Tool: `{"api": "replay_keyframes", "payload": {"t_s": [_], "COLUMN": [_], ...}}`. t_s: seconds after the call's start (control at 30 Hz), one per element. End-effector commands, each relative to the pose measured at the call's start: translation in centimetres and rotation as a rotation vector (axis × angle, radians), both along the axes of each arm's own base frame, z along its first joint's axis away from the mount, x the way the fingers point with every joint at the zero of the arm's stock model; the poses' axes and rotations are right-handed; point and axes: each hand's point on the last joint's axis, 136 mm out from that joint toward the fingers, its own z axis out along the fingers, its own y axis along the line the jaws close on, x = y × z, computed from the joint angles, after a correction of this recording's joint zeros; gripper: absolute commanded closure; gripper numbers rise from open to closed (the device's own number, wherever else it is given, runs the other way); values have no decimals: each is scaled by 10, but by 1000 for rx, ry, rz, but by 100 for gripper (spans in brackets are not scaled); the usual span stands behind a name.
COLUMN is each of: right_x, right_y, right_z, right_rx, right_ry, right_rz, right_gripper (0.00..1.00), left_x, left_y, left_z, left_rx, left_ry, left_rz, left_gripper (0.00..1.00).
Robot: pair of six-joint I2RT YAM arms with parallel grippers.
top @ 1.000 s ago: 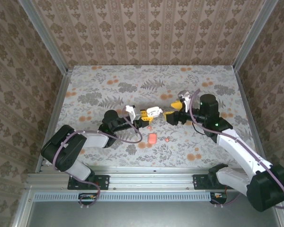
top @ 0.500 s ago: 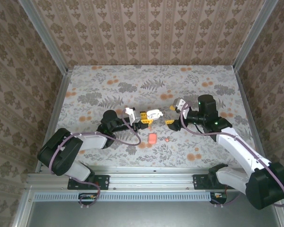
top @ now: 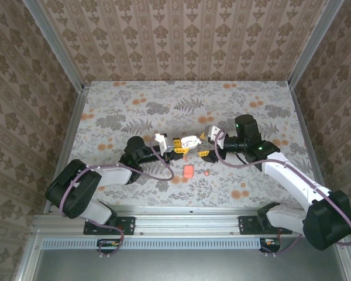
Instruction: Insert the wireless bluetooth earbuds into the charging case
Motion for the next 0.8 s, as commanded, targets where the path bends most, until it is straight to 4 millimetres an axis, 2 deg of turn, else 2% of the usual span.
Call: {"api": "replay_keyframes", "payload": {"t_s": [0.0,0.37,0.77], "right_x": [-7,-16,-19], "right_y": [8,7,13], "right_z": [10,10,15], "right_rx": [8,6,3], "right_ry": [-13,1,6], "right_rz": [72,85,121], "right_gripper": [37,48,53], "left_x": [-3,1,3], "left_y": [2,4,4], "left_z": [5,1,3], "left_rx": [-7,3,-4], "left_ry": [-30,-17,-17], "left_rz": [1,32,42], "left_gripper": [94,94,94]}}
